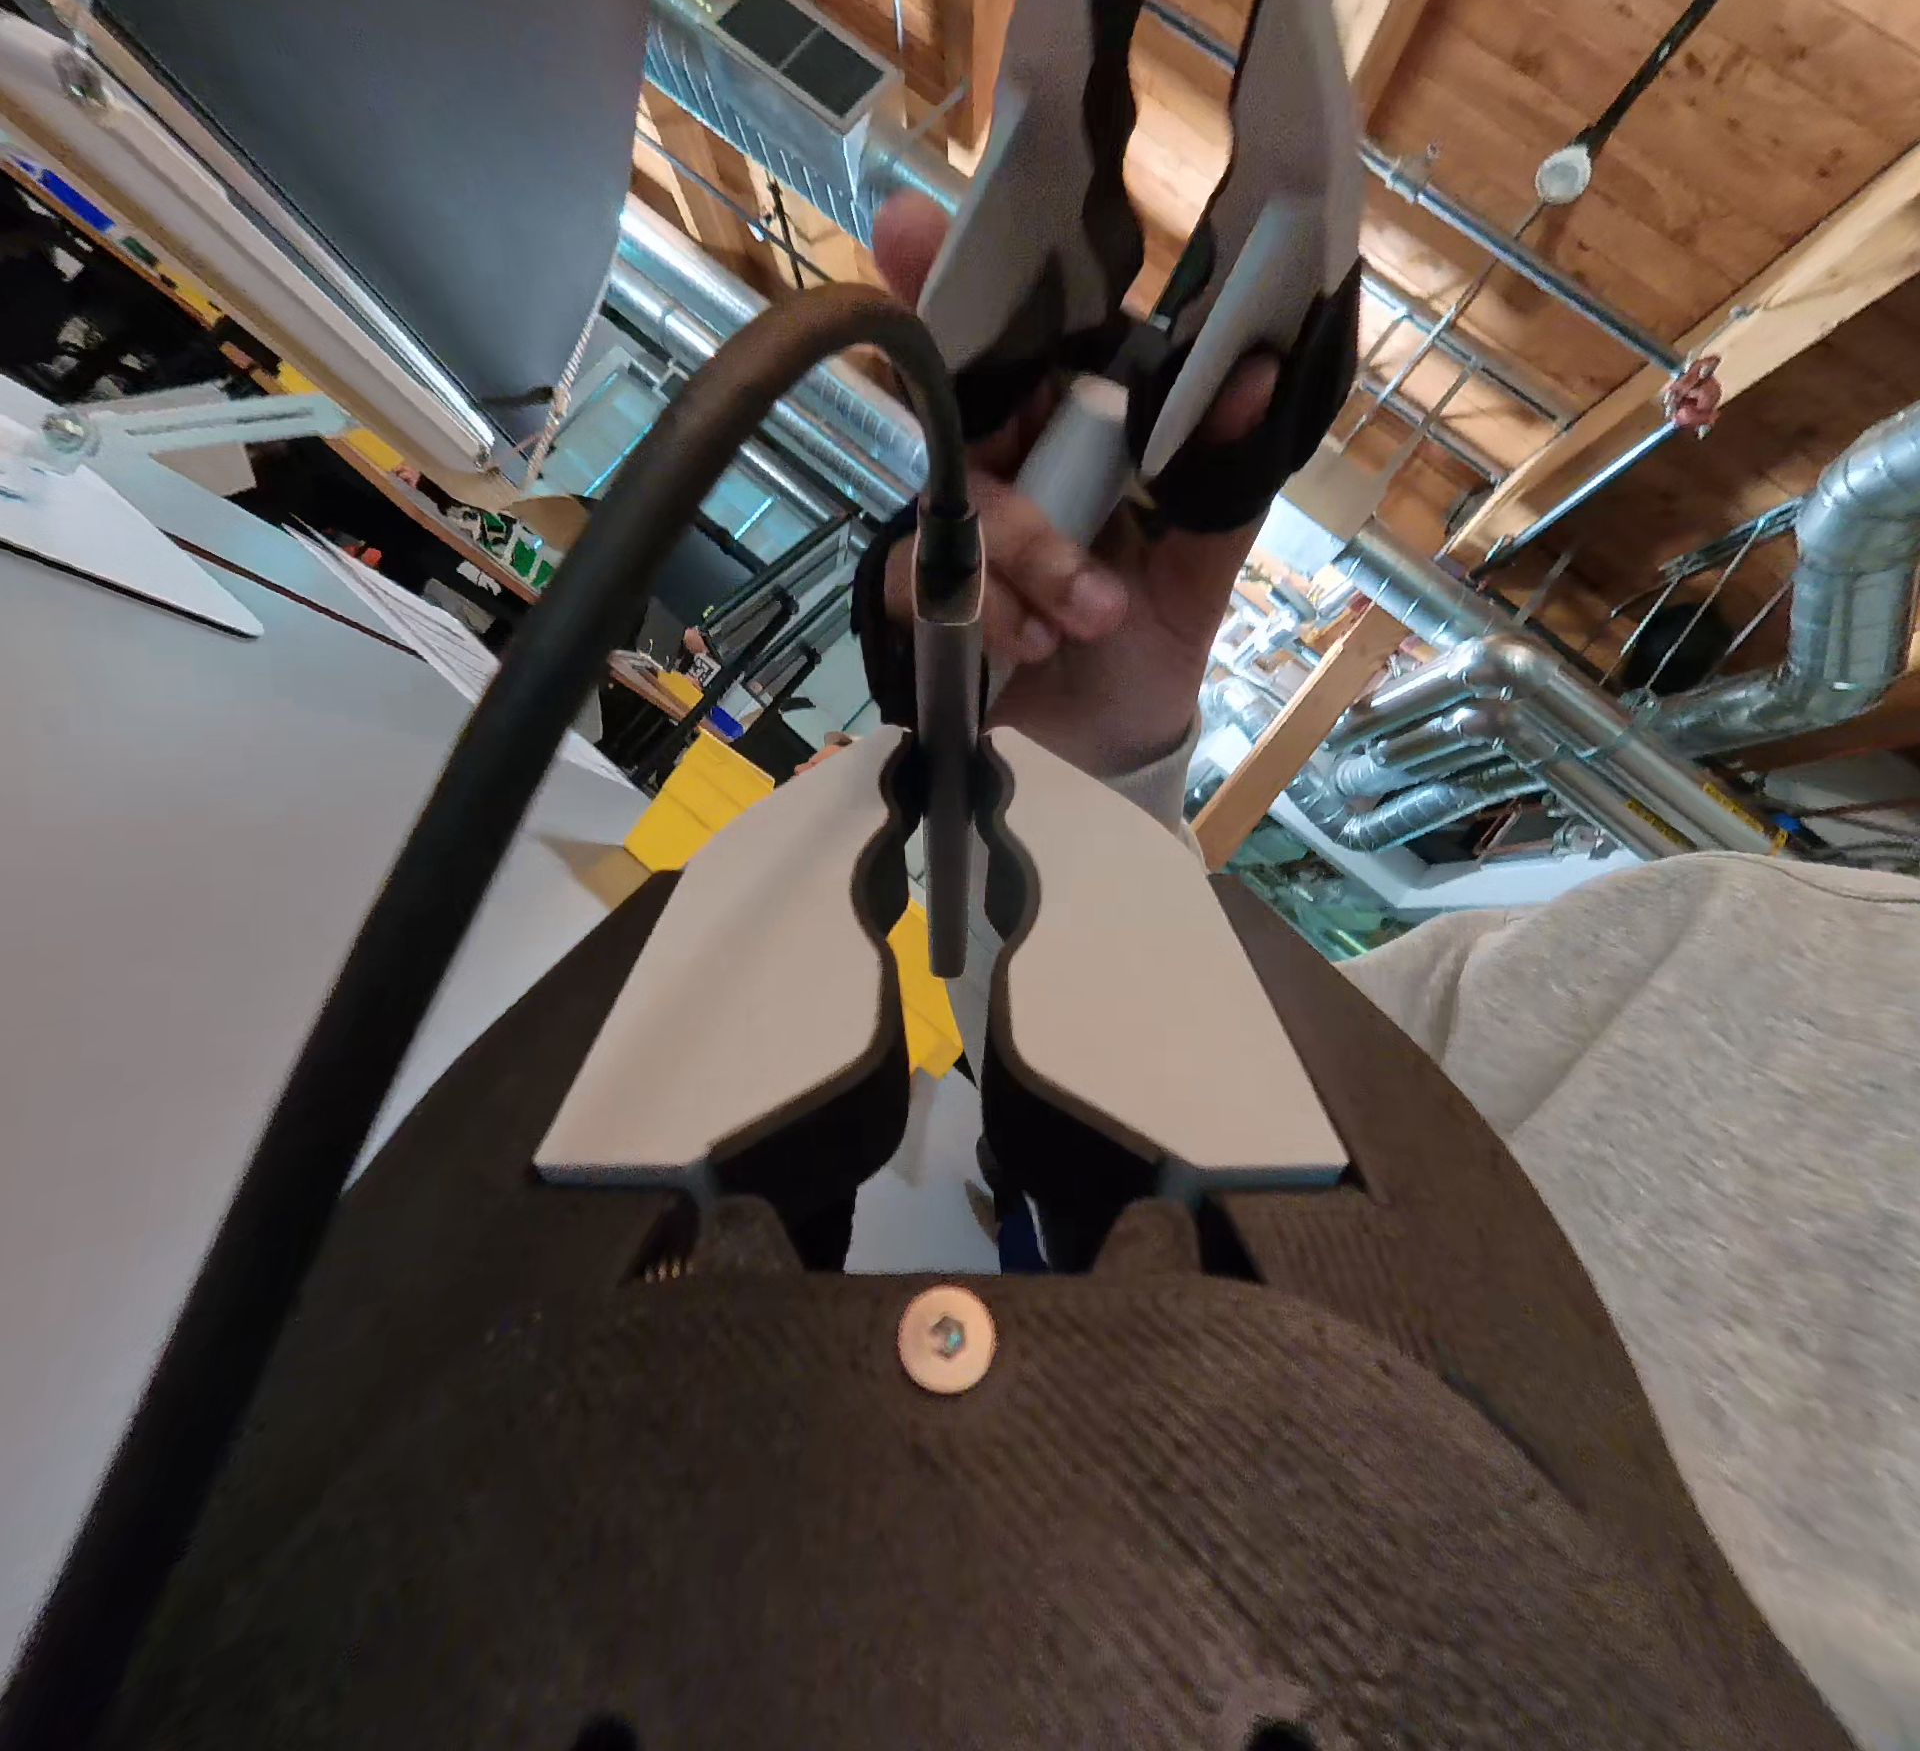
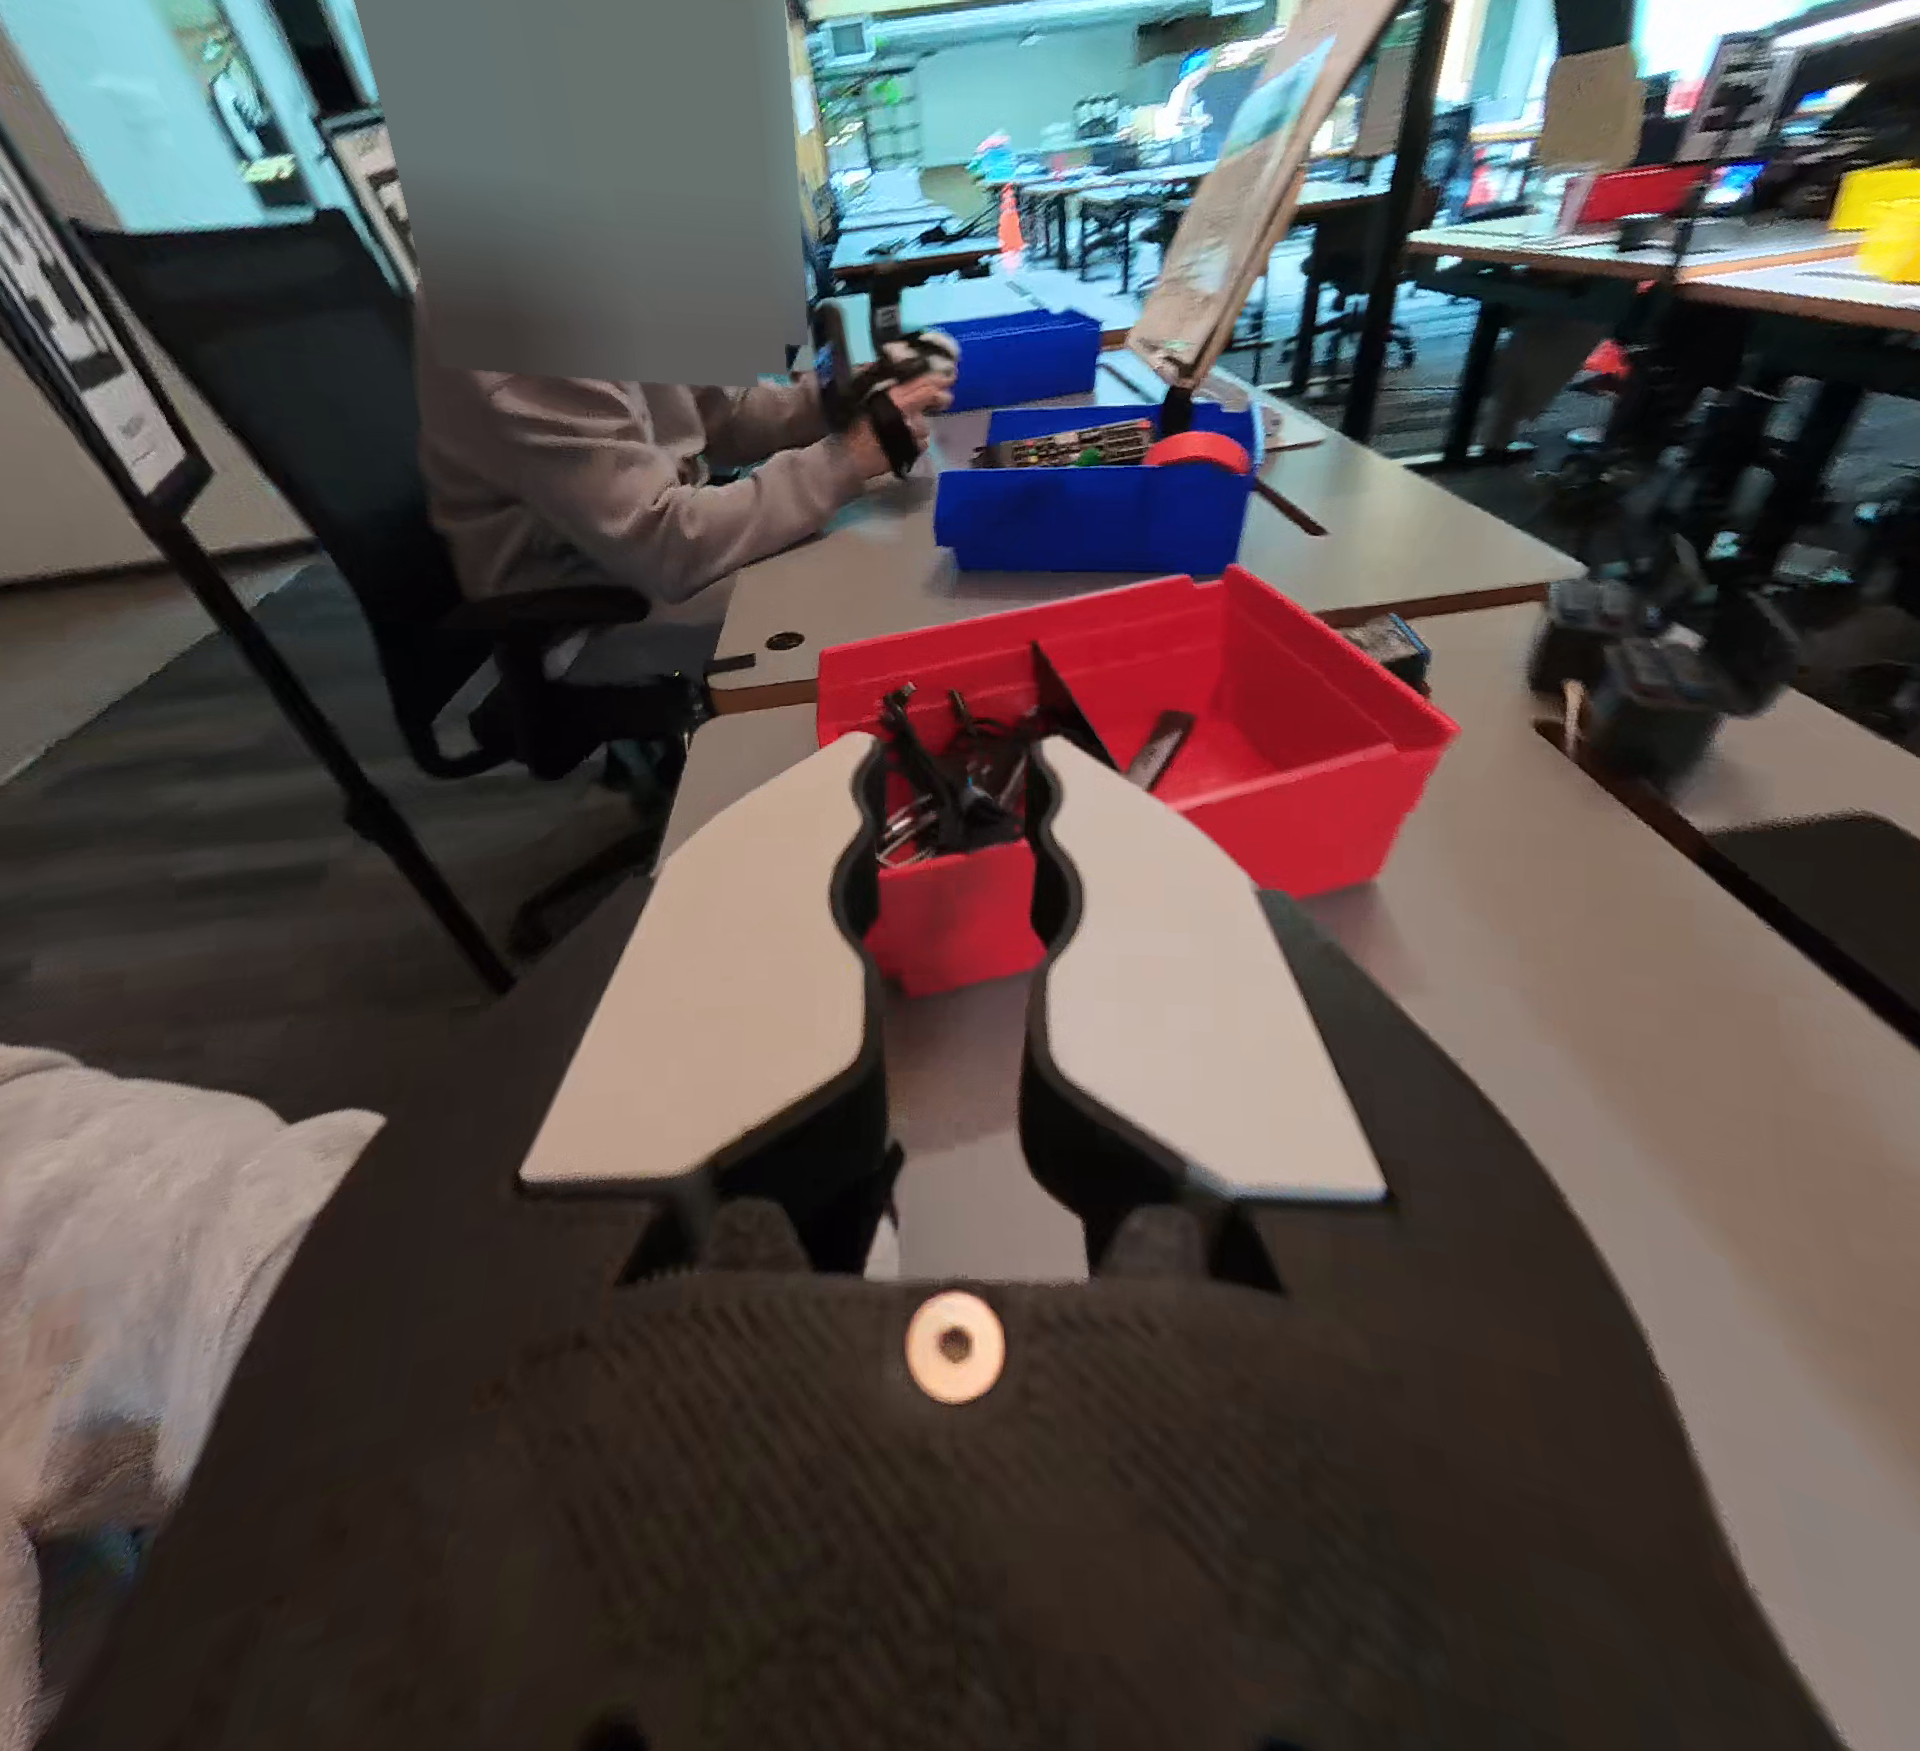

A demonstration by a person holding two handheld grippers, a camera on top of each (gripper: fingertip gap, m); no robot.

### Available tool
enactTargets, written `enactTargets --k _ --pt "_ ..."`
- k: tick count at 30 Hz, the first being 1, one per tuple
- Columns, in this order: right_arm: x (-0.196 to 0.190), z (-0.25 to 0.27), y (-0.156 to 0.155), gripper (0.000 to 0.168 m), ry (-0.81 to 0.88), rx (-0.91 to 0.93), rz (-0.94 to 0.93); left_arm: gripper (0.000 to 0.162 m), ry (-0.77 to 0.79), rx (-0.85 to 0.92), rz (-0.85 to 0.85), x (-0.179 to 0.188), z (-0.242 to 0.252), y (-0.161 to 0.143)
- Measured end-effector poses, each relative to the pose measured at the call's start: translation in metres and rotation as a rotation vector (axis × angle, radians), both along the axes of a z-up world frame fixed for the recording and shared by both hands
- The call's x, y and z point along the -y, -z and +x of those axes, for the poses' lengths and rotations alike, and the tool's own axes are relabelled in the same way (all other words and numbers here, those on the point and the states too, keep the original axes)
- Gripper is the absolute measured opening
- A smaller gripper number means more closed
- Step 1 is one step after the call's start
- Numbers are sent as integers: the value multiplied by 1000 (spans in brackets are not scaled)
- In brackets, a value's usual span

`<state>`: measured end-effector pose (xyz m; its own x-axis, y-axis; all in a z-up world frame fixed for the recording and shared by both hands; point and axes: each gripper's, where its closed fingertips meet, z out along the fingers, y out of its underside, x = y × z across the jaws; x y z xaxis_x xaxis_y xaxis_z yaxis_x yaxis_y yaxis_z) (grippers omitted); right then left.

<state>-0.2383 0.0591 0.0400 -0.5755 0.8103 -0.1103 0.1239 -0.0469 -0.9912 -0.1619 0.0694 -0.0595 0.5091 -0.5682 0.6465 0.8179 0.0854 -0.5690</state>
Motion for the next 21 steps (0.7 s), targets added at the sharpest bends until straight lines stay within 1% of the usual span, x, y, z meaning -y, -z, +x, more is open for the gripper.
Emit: enactTargets --k 4,6,8,10,13,16,19,21 --pt "40 -45 -9 25 -116 11 96 8 -21 23 13 6 -12 -2" --pt "60 -63 -7 25 -183 35 140 8 -23 30 16 7 -16 -2" --pt "81 -78 2 29 -255 78 206 8 -16 26 6 6 -16 0" --pt "100 -91 23 40 -339 154 327 8 26 16 -12 2 -10 2" --pt "113 -110 71 58 -421 328 583 7 65 -8 -49 -4 1 8" --pt "117 -125 113 62 -475 480 807 7 99 51 -38 -5 4 9" --pt "133 -130 138 66 -548 600 903 7 105 74 -33 -5 2 9" --pt "140 -136 154 68 -564 652 997 7 104 76 -30 -5 1 8"
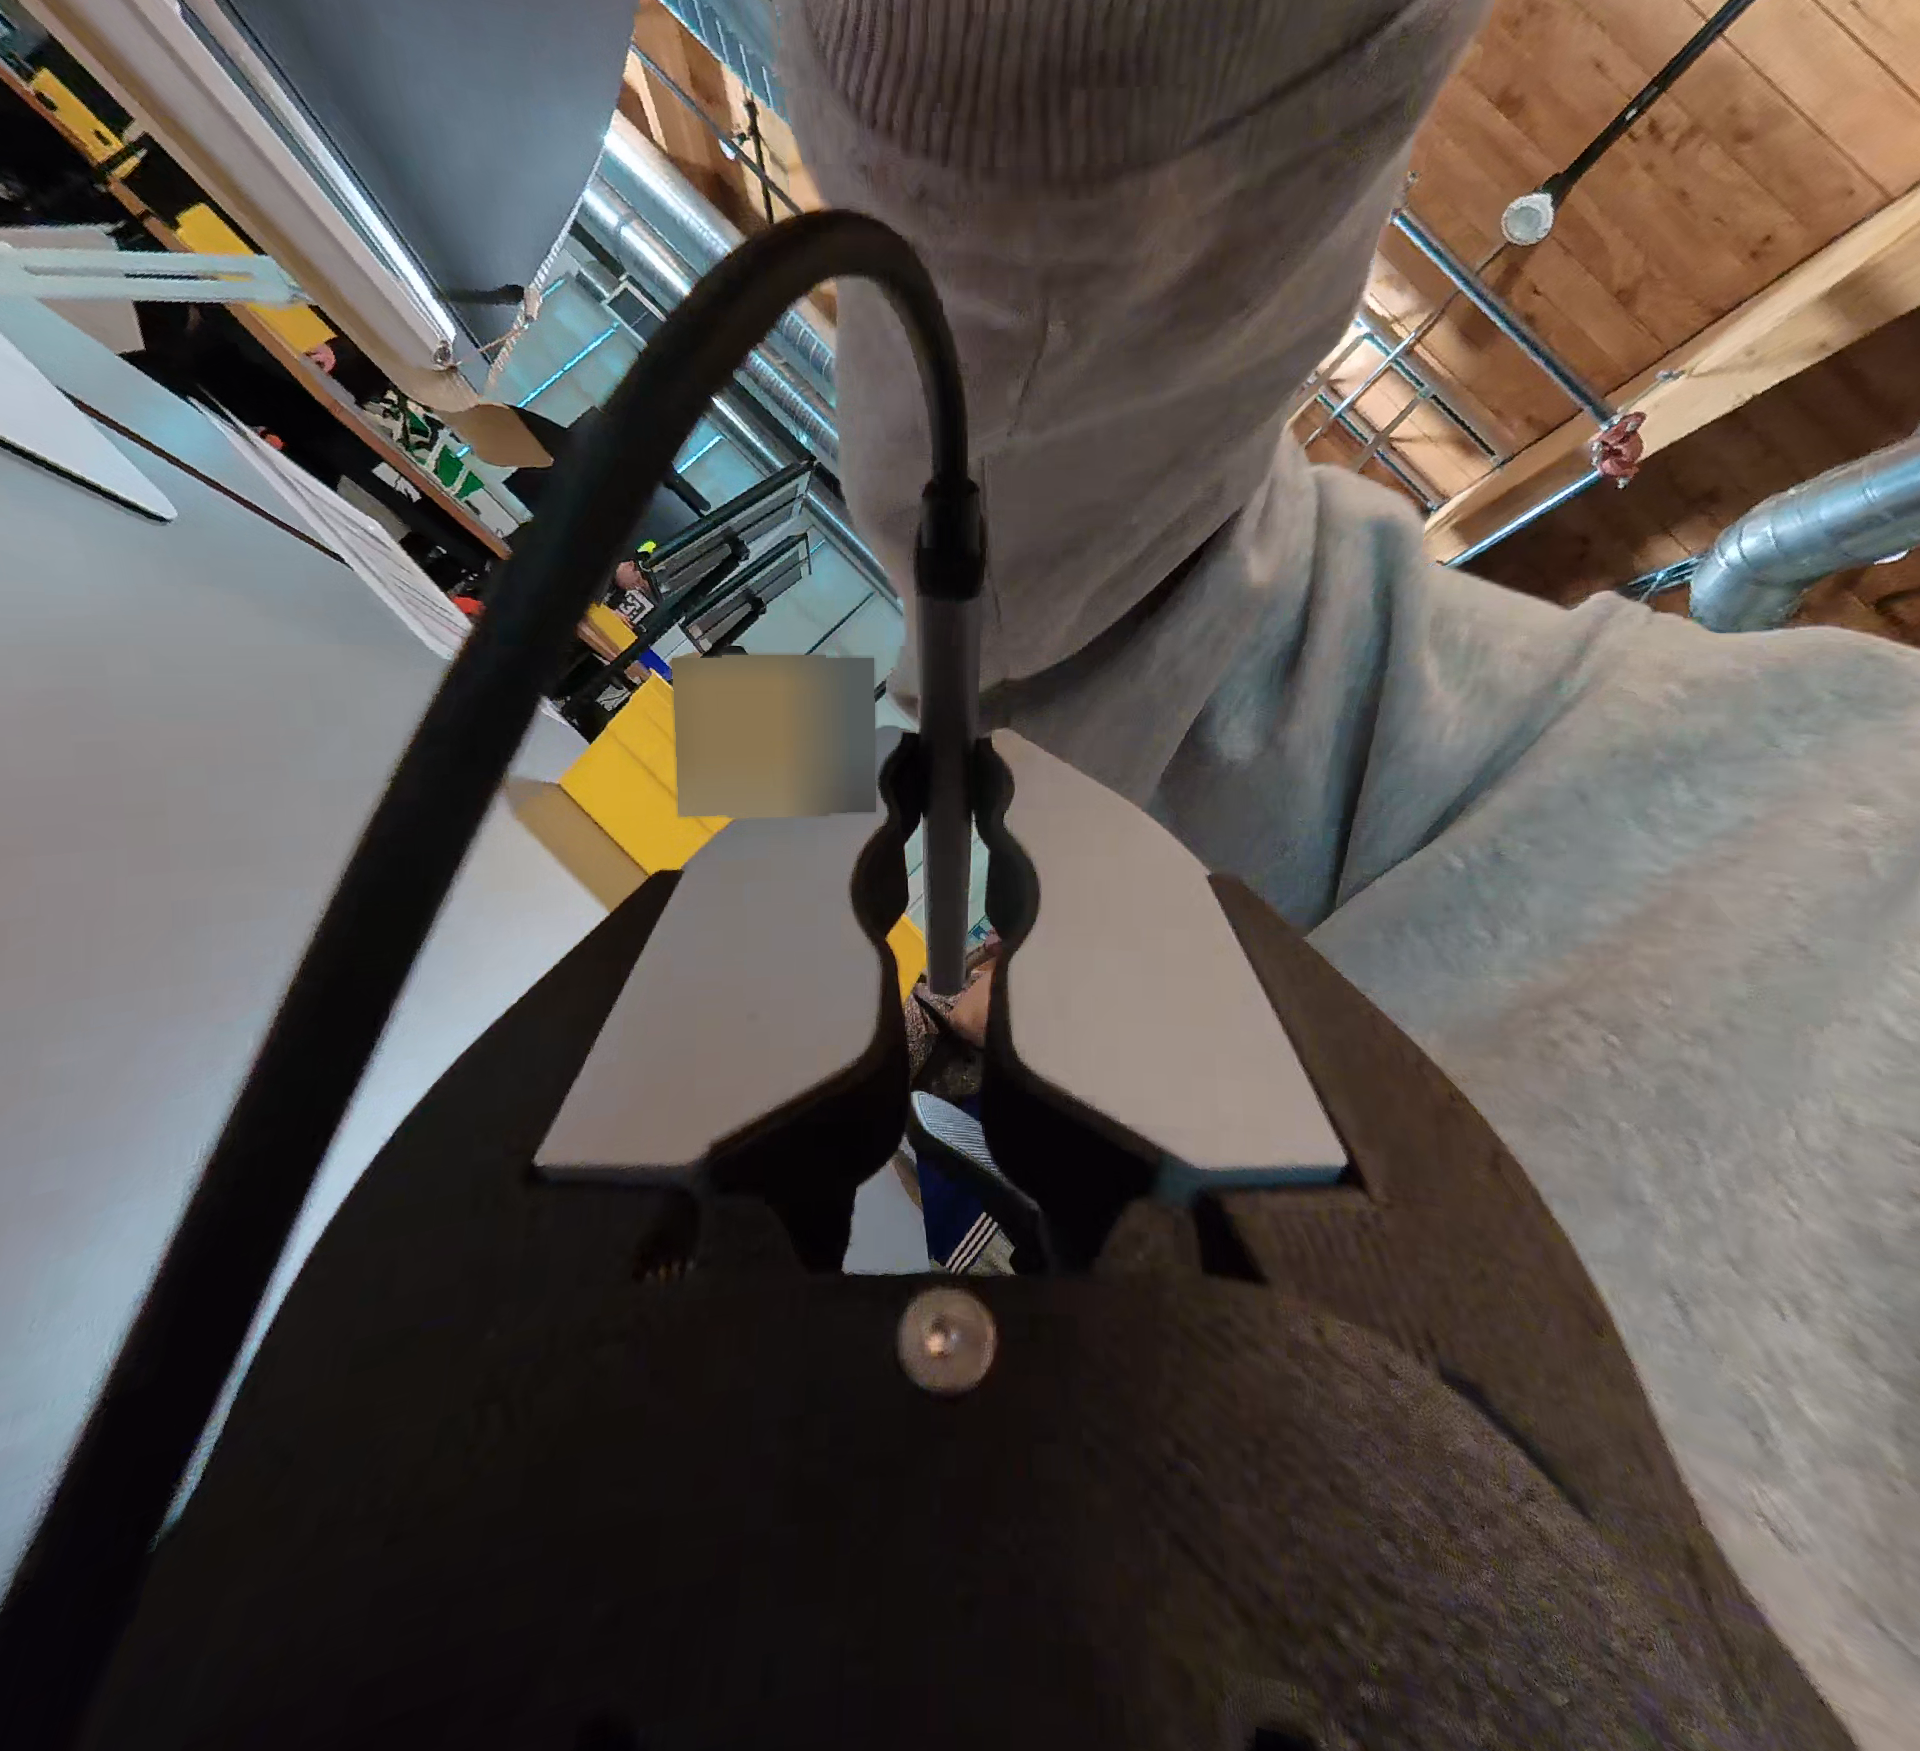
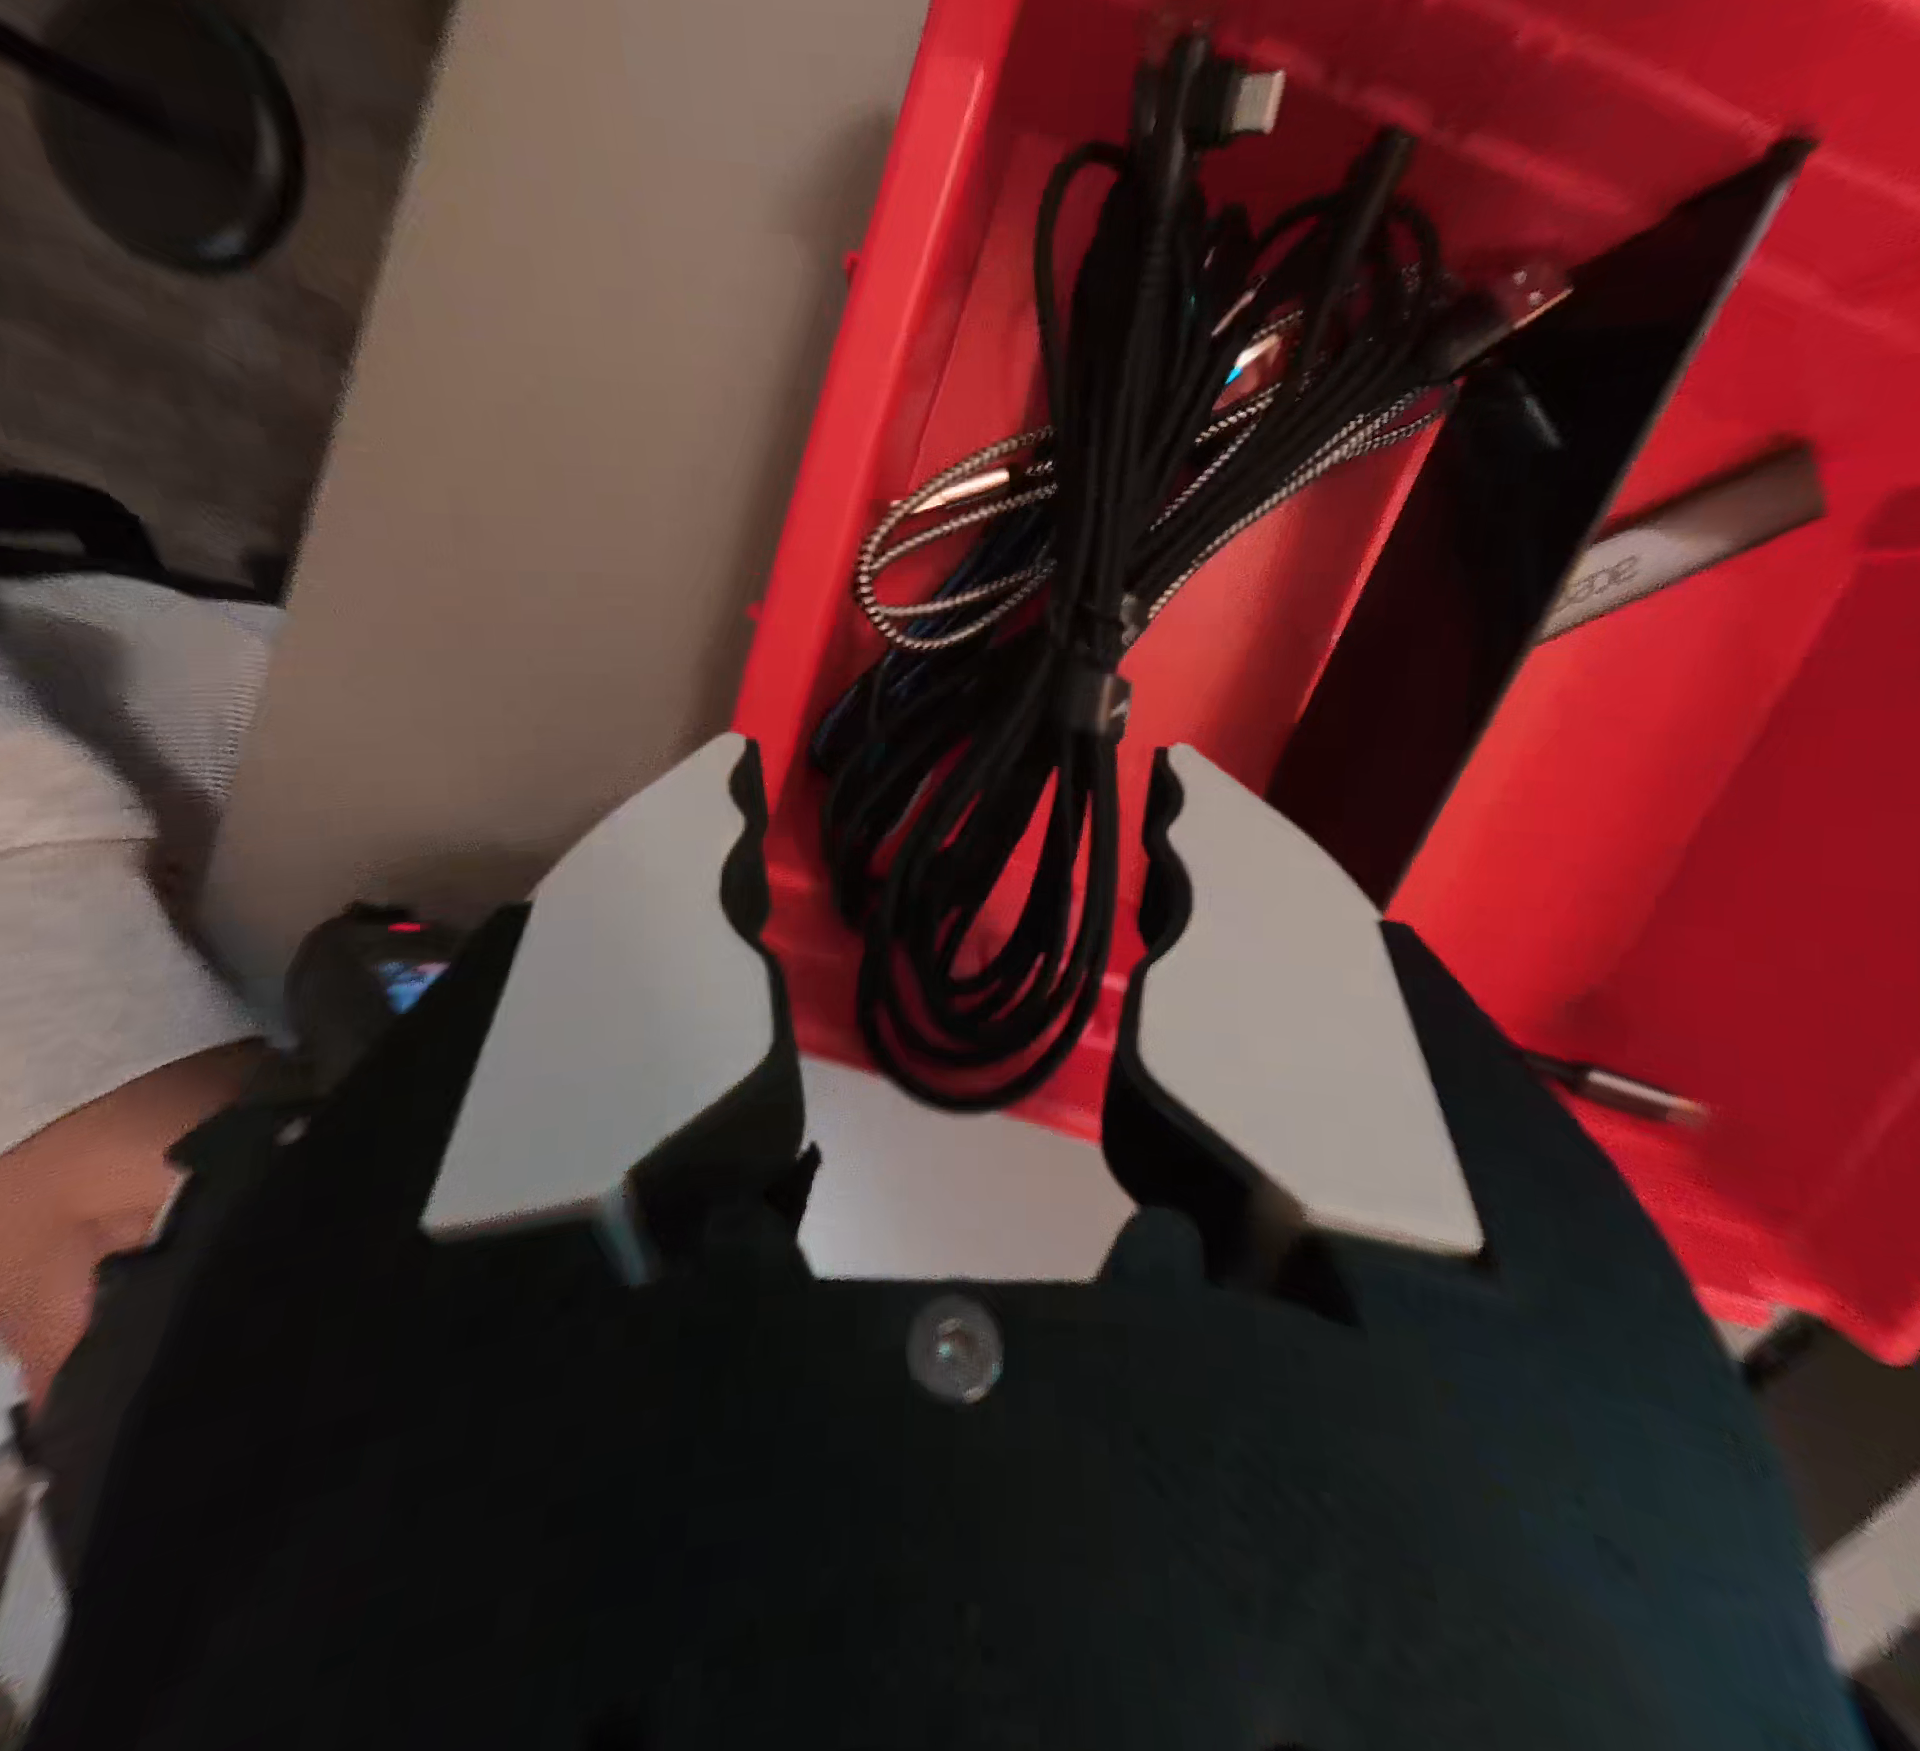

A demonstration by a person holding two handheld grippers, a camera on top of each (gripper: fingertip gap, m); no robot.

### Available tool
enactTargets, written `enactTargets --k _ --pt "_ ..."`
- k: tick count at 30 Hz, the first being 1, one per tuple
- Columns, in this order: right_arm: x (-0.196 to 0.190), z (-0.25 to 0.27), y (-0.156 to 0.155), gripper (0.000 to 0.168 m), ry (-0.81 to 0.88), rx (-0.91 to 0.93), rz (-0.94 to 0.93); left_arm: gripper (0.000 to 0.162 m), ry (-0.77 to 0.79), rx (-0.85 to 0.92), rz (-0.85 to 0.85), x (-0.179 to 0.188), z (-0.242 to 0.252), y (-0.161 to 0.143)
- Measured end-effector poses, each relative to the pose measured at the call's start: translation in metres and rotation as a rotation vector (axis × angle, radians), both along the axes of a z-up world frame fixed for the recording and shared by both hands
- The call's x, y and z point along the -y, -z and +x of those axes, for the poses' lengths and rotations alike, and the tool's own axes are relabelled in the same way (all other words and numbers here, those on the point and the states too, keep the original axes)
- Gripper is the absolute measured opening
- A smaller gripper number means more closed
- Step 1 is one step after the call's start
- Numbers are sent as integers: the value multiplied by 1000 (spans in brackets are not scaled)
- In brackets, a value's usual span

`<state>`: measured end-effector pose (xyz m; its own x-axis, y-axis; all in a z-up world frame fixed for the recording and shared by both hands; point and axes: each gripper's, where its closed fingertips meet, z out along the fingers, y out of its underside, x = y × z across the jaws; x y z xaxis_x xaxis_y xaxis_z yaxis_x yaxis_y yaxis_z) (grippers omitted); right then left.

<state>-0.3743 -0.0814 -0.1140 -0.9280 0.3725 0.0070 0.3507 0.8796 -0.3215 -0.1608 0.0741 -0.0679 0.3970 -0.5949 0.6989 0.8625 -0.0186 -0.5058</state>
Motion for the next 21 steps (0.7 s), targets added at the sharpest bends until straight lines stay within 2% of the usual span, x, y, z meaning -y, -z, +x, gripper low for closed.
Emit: enactTargets --k 4,9,10,12,13,14,21 --pt "16 -19 28 73 -25 14 147 7 13 -6 -6 -1 4 1" --pt "18 -44 64 77 99 86 258 8 26 -12 -11 -2 7 2" --pt "18 -46 69 75 122 113 260 8 28 -13 -12 -3 8 2" --pt "20 -43 77 58 160 199 234 8 35 -16 -14 -3 9 2" --pt "18 -45 77 36 175 202 231 8 38 -17 -15 -4 10 3" --pt "15 -49 74 29 170 183 232 8 39 -17 -16 -4 10 3" --pt "2 -62 37 19 257 154 124 8 47 -13 -17 -5 10 3"
